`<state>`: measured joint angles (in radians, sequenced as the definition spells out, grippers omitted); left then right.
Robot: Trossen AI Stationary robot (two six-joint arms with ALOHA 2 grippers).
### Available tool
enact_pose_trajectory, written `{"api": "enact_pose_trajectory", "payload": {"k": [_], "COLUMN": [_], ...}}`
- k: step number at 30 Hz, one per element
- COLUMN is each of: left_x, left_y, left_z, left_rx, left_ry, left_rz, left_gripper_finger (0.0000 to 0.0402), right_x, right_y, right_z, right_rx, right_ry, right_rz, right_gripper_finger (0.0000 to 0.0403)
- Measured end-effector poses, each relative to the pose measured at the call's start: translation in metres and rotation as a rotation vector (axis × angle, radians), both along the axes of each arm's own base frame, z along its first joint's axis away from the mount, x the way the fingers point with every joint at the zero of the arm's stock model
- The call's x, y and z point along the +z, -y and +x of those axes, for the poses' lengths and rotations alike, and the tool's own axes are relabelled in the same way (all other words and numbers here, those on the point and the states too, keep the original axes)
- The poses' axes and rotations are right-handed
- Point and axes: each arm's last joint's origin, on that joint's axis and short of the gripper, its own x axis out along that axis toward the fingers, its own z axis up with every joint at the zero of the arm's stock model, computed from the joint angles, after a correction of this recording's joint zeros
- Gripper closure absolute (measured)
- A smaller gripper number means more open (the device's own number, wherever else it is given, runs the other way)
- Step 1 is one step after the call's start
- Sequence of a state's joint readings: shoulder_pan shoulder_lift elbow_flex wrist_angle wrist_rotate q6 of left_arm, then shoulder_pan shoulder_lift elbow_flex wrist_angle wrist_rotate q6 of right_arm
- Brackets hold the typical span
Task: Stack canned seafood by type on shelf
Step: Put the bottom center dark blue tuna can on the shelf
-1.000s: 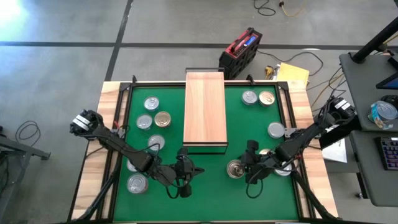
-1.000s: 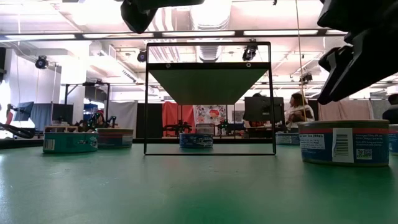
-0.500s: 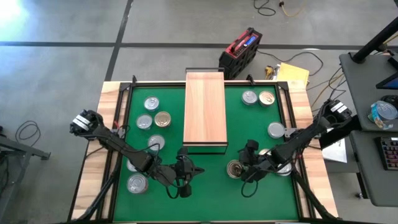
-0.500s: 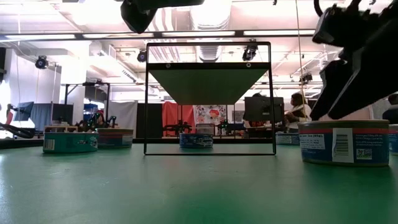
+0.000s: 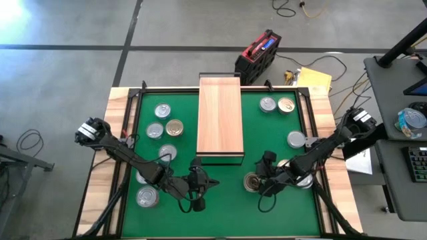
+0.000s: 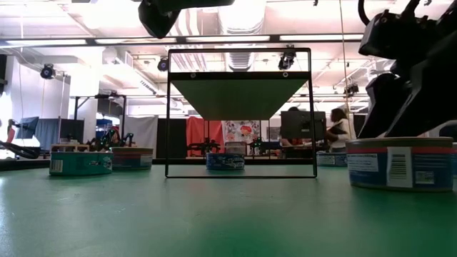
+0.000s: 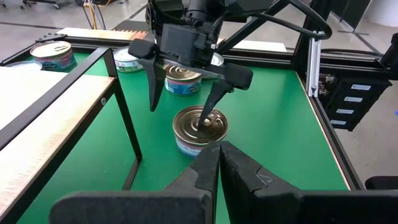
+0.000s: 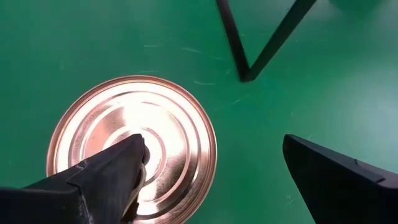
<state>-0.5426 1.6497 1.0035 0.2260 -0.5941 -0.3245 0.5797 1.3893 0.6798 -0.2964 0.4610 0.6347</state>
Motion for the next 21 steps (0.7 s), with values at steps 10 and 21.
{"api": "enact_pose_trajectory", "payload": {"k": [10, 21], "left_x": [0.000, 0.000], "left_y": [0.000, 0.000], "left_z": [0.000, 0.000], "left_rx": [0.002, 0.002], "left_ry": [0.001, 0.001], "left_rz": [0.002, 0.002], "left_gripper_finger": [0.0401, 0.0401], "right_x": [-0.006, -0.012], "right_y": [0.005, 0.006], "right_z": [0.006, 0.006], "right_rx": [-0.014, -0.011], "right_ry": [-0.084, -0.105], "right_rz": [0.133, 0.109], "right_gripper_finger": [0.0023, 0.0023]}}
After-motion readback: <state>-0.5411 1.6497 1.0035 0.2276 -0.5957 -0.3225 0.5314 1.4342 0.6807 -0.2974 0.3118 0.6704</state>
